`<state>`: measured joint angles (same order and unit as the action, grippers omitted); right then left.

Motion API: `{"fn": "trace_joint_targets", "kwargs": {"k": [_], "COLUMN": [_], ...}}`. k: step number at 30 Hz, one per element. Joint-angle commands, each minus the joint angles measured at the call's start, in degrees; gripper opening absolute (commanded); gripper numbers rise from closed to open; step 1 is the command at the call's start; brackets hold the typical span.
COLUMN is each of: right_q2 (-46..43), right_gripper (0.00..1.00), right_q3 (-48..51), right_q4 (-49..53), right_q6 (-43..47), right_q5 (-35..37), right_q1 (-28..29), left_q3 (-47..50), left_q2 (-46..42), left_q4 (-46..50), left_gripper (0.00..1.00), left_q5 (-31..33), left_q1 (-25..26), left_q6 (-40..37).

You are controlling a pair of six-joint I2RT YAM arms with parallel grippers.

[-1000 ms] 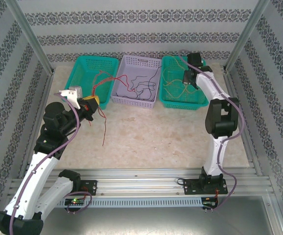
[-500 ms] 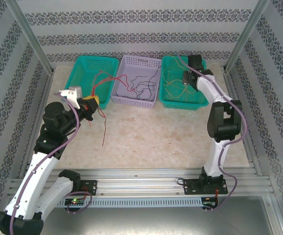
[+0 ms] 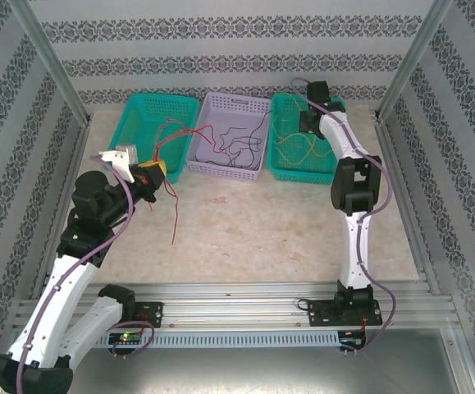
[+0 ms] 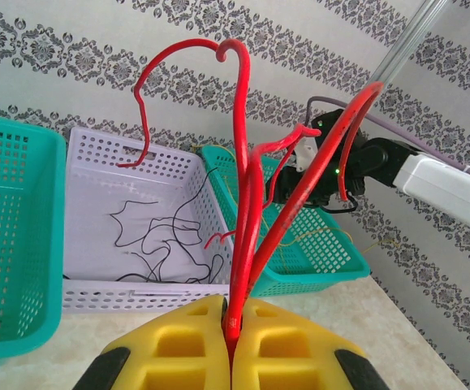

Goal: Untangle the cables

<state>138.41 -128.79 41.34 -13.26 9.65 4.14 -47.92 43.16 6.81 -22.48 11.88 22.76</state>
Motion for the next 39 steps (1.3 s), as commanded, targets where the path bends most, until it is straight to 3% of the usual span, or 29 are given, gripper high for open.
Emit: {"fn": "trace_joint_targets", "kwargs": {"k": [1, 4, 9, 11, 22, 28, 34, 39], "right_q2": [2.62, 3.51, 0.71, -2.95, -22.96, -26.45, -30.12, -30.41], "right_gripper": [0.47, 0.44, 0.07, 0.0, 0.0, 0.0, 0.0, 0.0], "right_q3": [-3.24, -3.29, 1.33, 6.79, 30.41, 33.39, 44.07, 47.38], "right_q4": [5.02, 4.62, 2.28, -1.53, -24.0, -20.25, -23.19, -22.94], "right_q6": [1.29, 1.57, 0.31, -0.12, -0.94, -3.85, -4.76, -3.71], "right_q5": [1.61, 1.18, 1.16, 1.68, -1.74, -2.2, -1.26, 2.44], "right_q1": [-0.98, -1.32, -1.37, -1.32, -1.16, -0.86, 0.05, 3.24], "left_q3": [-1.6, -1.65, -1.66, -1.61, -1.47, -1.56, -1.47, -1.44], "left_q2": [0.0, 0.18, 0.31, 0.18, -0.4, -0.84, -0.87, -0.91], "left_q4": [-2.3, -2.25, -2.43, -2.42, -2.44, -2.22, -2.51, -2.59], "left_gripper": [0.0, 0.0, 0.0, 0.0, 0.0, 0.0, 0.0, 0.0], "left_q5": [-0.56, -0.63, -0.81, -0.81, -0.65, -0.42, -0.65, -0.64], "left_q1": [-0.82, -0.82, -0.98, -0.98, -1.07, -1.07, -1.07, -1.07], "left_q6": [-0.09, -0.17, -0.02, -0.01, 0.15, -0.09, 0.18, 0.34]}}
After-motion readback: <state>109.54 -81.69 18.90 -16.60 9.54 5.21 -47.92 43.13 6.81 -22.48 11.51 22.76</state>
